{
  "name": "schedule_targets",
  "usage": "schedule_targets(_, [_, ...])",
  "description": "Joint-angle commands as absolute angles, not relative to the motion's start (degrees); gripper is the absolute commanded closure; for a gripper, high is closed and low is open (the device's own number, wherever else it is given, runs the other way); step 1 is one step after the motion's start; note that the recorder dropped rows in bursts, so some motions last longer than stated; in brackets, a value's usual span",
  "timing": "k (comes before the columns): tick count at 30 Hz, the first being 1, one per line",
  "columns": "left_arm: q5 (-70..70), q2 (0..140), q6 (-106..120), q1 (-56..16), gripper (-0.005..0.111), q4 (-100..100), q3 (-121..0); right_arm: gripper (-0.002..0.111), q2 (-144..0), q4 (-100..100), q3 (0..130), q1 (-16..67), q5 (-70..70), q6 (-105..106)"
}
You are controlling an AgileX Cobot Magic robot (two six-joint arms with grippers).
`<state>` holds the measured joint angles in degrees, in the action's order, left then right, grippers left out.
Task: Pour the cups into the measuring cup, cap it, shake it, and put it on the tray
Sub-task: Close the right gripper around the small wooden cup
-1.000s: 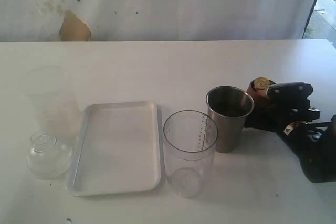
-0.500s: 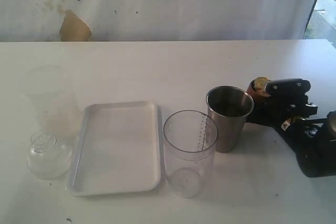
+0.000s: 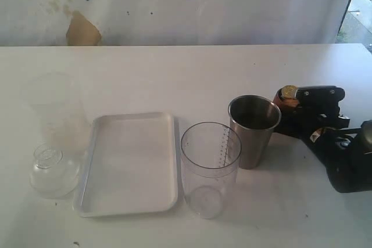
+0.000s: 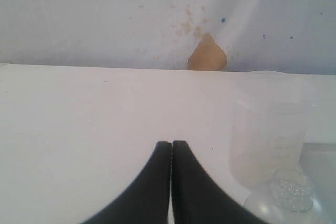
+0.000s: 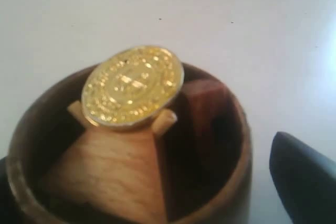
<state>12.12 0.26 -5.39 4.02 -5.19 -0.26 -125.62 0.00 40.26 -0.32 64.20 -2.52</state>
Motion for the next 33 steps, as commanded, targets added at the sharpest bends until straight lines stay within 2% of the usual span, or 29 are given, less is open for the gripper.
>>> schedule_targets(1, [11.6,0.0,-5.5,3.9,0.106,-5.2,0.0,0.012,-125.8,0.0,40.5,-0.6,64.9,-2.9])
schedule_targets(26, [11.6,0.0,-5.5,3.9,0.106,-5.2,0.0,0.014,-126.6,0.0,43.9,-0.6,58.2,-2.8])
schedule_targets(29, [11.6,0.0,-5.5,3.9,0.106,-5.2,0.0,0.030,-126.6,0.0,43.9,-0.6,58.1,-2.8])
schedule_targets(33, [11.6,0.0,-5.5,3.9,0.106,-5.2,0.0,0.076,-126.6,0.0,43.9,-0.6,56.8,-2.8])
